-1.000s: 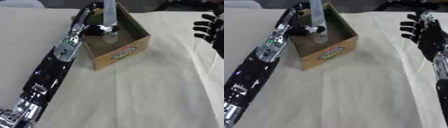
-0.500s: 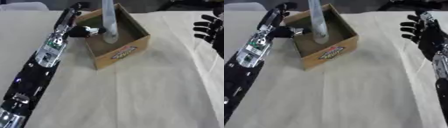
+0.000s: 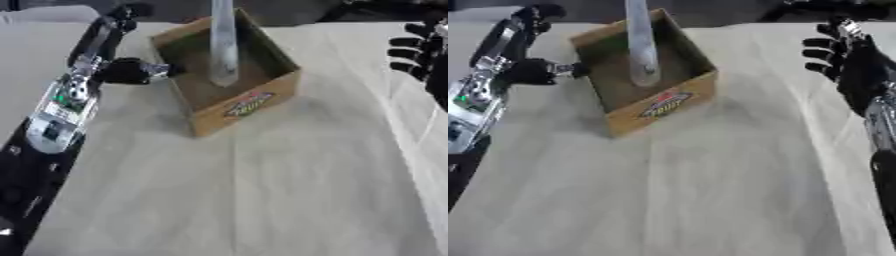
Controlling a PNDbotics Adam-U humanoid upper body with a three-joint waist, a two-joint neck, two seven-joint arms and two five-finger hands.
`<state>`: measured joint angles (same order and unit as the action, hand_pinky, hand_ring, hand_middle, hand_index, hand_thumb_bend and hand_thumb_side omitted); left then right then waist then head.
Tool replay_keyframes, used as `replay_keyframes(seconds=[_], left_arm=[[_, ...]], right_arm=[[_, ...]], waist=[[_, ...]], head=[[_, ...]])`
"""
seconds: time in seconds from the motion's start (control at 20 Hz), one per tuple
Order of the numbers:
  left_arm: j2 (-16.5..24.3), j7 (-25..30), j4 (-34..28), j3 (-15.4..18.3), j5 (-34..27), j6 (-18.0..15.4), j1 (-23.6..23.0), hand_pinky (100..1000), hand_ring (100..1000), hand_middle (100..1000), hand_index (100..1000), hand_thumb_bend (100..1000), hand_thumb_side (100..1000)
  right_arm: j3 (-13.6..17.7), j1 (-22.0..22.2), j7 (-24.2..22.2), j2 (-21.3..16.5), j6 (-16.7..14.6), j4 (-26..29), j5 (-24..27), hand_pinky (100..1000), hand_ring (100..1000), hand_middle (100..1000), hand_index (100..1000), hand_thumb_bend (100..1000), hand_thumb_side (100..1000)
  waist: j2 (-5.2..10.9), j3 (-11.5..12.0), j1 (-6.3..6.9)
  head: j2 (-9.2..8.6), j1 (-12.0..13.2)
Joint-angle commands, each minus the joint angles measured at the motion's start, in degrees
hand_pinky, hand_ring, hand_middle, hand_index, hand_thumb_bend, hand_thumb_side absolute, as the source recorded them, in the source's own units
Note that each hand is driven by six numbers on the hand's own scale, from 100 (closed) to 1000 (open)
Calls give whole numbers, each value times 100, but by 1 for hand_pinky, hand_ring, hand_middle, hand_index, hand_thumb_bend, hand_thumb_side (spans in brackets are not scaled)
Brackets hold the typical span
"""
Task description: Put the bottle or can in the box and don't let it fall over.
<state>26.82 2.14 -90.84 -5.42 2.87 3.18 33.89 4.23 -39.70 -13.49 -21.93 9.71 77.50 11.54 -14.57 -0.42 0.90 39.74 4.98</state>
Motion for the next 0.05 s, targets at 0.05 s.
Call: replay_keyframes(seconds=[0.05], left_arm=[[241, -199, -563, 266, -160, -36, -231, 1000, 1000, 797, 839, 849, 221]], right_arm=[[75, -46, -18, -176, -79, 179, -54, 893, 910, 811, 966, 309, 857]], waist=[[187, 36, -8]], head=[[69, 1]])
